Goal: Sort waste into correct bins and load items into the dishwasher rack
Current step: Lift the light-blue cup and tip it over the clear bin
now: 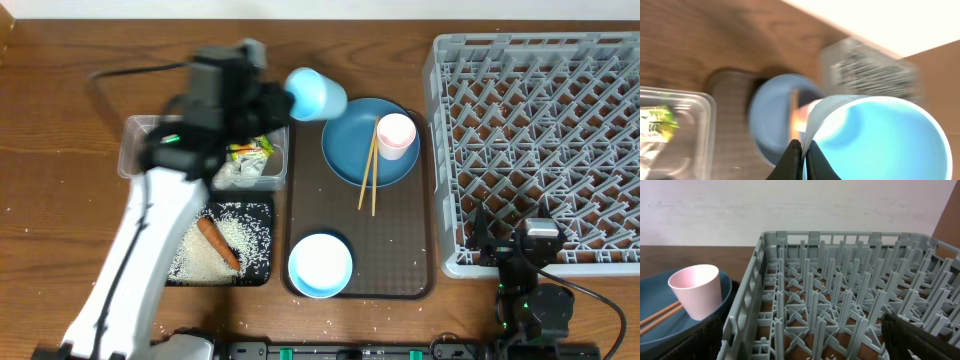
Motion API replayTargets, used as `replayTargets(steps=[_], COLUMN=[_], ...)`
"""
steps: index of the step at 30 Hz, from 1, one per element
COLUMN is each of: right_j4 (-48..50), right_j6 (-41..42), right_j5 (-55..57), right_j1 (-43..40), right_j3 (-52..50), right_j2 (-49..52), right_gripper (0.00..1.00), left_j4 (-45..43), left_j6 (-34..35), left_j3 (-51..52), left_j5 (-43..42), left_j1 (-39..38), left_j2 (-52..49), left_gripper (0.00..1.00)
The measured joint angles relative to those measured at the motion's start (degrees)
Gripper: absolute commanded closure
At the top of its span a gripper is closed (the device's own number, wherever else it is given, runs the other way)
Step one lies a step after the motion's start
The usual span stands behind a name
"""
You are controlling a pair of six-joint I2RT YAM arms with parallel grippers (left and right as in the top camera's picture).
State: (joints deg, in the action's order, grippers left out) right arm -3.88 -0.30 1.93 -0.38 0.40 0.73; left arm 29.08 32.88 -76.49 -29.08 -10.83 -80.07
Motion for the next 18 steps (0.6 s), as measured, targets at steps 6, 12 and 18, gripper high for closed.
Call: replayTargets(steps=[6,12,18], right_j4=[-0.02,-0.02,1.44], right_j6=[0.0,0.0,5.11], right_j5=[0.0,0.0,-4.07], right_j1=[0.0,0.0,-0.02], right_j3=[0.0,0.0,0.0], right_j2=[0.0,0.0,0.02], right_gripper=[0.01,0.01,0.01], left_j4=[0.15,0.31,0.33], left_j6=[3.76,4.83,4.83], left_j3=[-0.04,-0.04,-0.04], left_j5=[-26.91,-44.98,-52.02], left_j1=[12.7,17.44,17.53], left_j2=[2.91,2.45,2.45], left_gripper=[0.94,0.94,0.94])
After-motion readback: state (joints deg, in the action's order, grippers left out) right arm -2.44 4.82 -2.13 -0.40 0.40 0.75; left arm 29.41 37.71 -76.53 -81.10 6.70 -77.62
